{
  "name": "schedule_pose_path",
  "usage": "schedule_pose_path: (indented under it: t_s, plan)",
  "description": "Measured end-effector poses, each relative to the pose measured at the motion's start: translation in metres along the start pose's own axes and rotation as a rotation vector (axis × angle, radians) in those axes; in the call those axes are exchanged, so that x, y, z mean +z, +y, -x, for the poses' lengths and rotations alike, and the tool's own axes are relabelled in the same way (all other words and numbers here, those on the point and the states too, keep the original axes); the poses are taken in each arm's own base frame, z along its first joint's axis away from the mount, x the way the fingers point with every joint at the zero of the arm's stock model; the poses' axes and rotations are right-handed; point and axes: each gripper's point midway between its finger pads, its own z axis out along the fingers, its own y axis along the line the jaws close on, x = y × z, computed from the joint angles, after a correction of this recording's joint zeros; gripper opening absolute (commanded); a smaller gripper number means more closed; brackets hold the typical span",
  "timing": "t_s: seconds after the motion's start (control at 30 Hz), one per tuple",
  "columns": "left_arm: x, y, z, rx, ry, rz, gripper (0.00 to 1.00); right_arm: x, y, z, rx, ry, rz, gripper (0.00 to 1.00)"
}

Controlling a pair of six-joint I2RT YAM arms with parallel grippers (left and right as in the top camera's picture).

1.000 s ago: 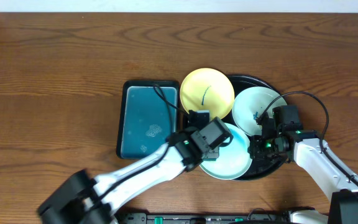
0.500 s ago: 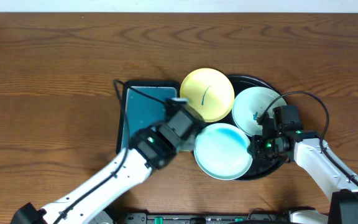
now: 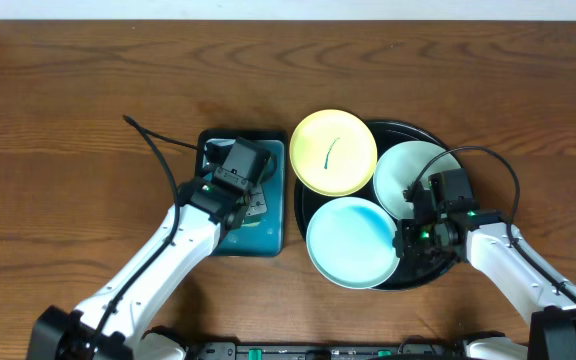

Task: Clean dirty plates on tray and stack at the side
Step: 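Return the sponge to the basin with the left gripper, then grasp the front pale green plate rim with the right gripper and lift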

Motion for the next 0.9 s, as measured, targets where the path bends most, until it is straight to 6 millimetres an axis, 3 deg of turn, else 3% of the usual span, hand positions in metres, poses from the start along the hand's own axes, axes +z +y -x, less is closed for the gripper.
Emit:
schedule_pose_path:
  t_s: [0.2, 0.47, 0.9]
  plan:
    - [0.022, 0.002, -0.007, 0.019, 0.049, 0.039, 0.07, -0.009, 0.005, 0.005, -0.021, -0.045, 0.004, 0.01]
    - [0.047, 0.0, -0.014, 0.079, 0.09, 0.067, 0.07, -0.041, 0.004, 0.026, -0.066, -0.211, -0.057, 0.01]
    - [0.056, -0.002, -0.015, 0.224, 0.098, 0.062, 0.08, -0.09, -0.013, 0.06, -0.09, -0.404, -0.272, 0.01]
